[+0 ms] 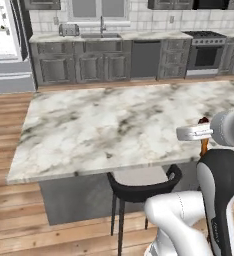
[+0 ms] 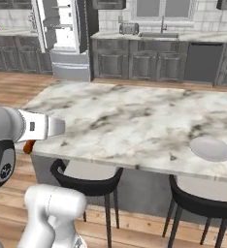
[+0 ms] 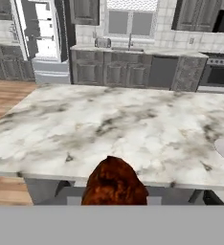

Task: Transport the chicken drumstick and squash to the fridge. Place the chicken drumstick on the rack containing meat and place the squash on the rack containing the vegetable, ensuring meats and vegetables are on different racks.

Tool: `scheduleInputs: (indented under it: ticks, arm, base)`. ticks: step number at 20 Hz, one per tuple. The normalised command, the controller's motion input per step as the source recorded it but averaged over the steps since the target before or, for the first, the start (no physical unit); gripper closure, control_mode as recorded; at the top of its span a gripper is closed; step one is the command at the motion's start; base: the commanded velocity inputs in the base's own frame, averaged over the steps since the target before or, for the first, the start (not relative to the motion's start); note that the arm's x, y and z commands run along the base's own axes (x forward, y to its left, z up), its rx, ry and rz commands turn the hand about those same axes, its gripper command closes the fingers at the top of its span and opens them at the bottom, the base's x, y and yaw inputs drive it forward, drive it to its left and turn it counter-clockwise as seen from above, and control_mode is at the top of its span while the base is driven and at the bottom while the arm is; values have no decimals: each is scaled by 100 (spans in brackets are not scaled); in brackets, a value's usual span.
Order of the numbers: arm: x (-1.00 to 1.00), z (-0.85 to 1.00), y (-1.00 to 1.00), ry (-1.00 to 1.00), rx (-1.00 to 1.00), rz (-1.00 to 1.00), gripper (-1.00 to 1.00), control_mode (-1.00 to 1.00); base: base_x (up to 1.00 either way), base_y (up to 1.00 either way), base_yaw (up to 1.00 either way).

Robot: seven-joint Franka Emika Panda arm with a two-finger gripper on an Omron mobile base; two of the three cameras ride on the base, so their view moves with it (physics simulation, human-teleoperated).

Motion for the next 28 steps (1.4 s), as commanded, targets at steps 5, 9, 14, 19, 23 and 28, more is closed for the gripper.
scheduleInputs:
  ticks: [5,9,14,19,23,28]
  arm:
    - [0,0,0,0,0,0,100,100]
    - [0,0,0,0,0,0,100,100]
    - [0,0,0,0,0,0,100,100]
    - [0,0,0,0,0,0,100,100]
    - [0,0,0,0,0,0,100,100]
    - [0,0,0,0,0,0,100,100]
  base:
    - [-3,100,0]
    - [1,100,0]
    - [4,100,0]
    - [7,100,0]
    - [12,100,0]
    - [60,100,0]
